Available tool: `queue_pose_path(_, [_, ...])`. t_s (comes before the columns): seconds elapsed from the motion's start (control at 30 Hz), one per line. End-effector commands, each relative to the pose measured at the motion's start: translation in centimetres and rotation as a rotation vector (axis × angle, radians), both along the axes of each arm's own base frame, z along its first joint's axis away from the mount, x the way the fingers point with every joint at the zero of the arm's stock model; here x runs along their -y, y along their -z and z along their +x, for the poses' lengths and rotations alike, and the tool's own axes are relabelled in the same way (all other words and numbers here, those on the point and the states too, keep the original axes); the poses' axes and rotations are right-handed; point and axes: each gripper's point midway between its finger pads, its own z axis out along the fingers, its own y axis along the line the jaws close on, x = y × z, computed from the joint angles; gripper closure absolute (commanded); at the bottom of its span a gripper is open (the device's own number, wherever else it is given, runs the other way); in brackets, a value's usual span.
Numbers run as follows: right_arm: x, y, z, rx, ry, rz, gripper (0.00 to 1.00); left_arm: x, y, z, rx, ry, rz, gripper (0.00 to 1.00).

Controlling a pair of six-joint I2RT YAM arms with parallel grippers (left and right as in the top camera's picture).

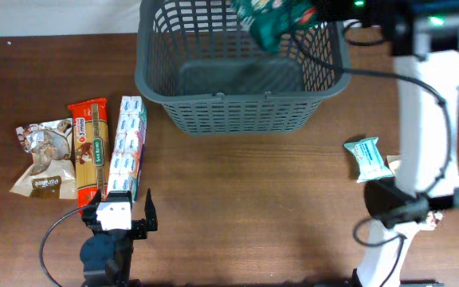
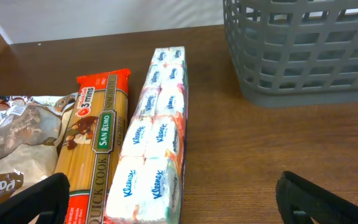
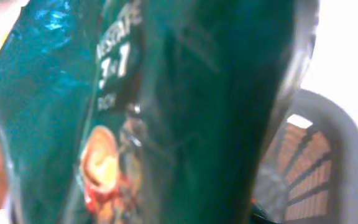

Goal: Pack container
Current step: 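Carry the Nescafé bag over the basket and release it inside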

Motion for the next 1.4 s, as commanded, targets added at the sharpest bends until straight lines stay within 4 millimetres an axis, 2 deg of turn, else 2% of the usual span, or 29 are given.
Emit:
queue_pose_path(0.0, [-3.3,1.4,0.2,-0.045,-0.047,0.037,0.96,0.3,0.0,0.0,0.004,0.017,0.006,0.01])
queue_pose_path(0.1, [-4.8,2.9,0.2,-0.08,-0.074,0.028,0.96,0.3,0.0,0.0,0.005,0.017,0.006,0.01])
queue_pose_path(0.17, [-5.2,3.4,0.1,-0.087,-0.058,0.002,0.96,0.3,0.0,0.0,0.005,0.017,0.006,0.01])
queue_pose_path(0.33, [-4.9,5.5,-0.4,-0.139,0.012,-0.104,0.96,0.3,0.0,0.0,0.004,0.017,0.006,0.01])
queue_pose_path(0.47, [-5.2,7.5,-1.4,-0.2,-0.005,-0.163,0.96,0.3,0.0,0.0,0.004,0.017,0.006,0.01])
queue_pose_path(0.6, [-5.3,8.3,-2.0,-0.226,-0.029,-0.193,0.96,0.3,0.0,0.0,0.005,0.017,0.006,0.01])
queue_pose_path(0.77, [-4.2,9.2,-2.4,-0.261,0.007,-0.24,0.96,0.3,0.0,0.0,0.004,0.017,0.006,0.01])
queue_pose_path(1.03, [-3.7,12.7,-2.6,-0.354,0.017,-0.29,0.86,0.3,0.0,0.0,0.004,0.017,0.006,0.01])
queue_pose_path(1.1, [-3.8,12.6,-2.4,-0.346,0.018,-0.288,0.72,0.3,0.0,0.0,0.004,0.017,0.006,0.01])
queue_pose_path(1.17, [-3.8,11.7,-2.1,-0.31,0.019,-0.278,0.61,0.3,0.0,0.0,0.004,0.017,0.006,0.01])
queue_pose_path(1.27, [-3.8,8.3,-1.8,-0.19,0.0,-0.275,0.39,0.3,0.0,0.0,0.004,0.017,0.006,0.01])
queue_pose_path(1.3, [-3.8,6.9,-1.8,-0.146,-0.006,-0.272,0.35,0.3,0.0,0.0,0.004,0.017,0.006,0.01])
queue_pose_path(1.37, [-3.4,3.8,-2.1,-0.066,0.009,-0.251,0.32,0.3,0.0,0.0,0.004,0.017,0.006,0.01])
